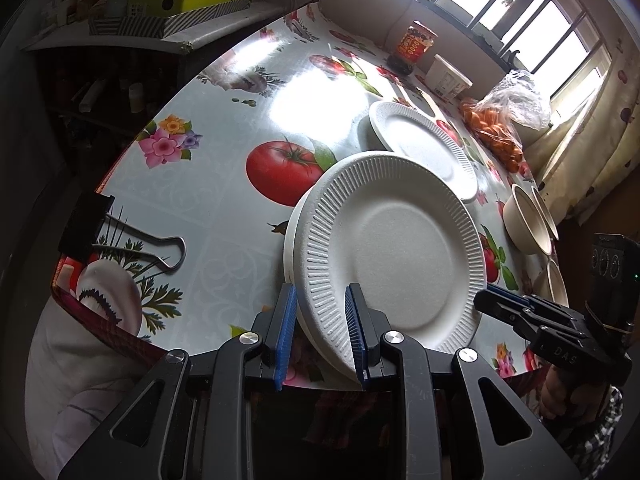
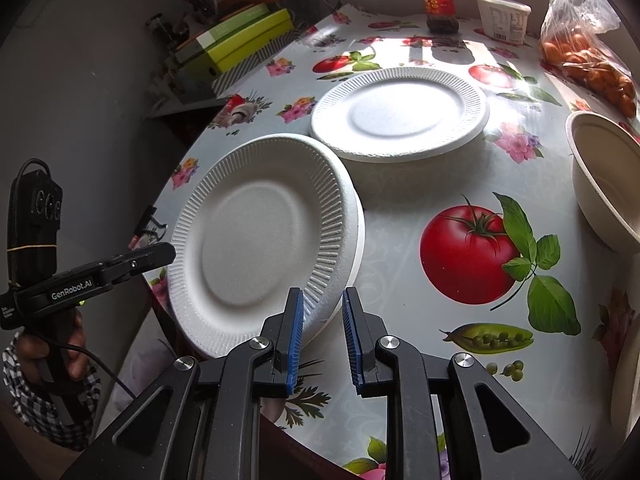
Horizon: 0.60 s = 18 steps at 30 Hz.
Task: Organize plates and bowls
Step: 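Lower the held plate onto the other white plate with the left gripper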
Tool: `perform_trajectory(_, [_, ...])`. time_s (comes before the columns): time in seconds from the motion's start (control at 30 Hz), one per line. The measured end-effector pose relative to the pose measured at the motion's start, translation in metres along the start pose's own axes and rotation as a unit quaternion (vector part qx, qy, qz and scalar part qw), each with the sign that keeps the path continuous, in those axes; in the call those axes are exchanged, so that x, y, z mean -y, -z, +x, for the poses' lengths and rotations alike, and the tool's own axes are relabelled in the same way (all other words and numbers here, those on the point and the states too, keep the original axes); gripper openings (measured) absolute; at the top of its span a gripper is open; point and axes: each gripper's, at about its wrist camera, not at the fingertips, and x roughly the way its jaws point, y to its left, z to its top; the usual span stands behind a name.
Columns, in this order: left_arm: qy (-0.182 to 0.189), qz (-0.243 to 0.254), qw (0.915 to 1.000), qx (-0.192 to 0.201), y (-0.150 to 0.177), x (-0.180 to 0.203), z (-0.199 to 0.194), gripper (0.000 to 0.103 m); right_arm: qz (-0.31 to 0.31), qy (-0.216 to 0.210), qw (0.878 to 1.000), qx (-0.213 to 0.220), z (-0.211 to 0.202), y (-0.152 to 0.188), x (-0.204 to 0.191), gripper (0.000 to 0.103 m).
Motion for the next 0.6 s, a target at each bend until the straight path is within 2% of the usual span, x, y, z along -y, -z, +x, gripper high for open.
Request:
perform_trajectory(0.33, [0.011,-0.01,0.9999,-0.003,-0.0002,-0.0021,0.0011,0.026,0.009,0.009,1.0,-0.007,0.0042,-0.0016,0.0018,0.021])
perform_trajectory(0.6, [0.013,-0.01,0.9999,-0.004,-0.0012,-0.0033,0.0014,0.026,0.013,0.011,1.0,-0.003,0.0022,-0.0017,0.004,0.027])
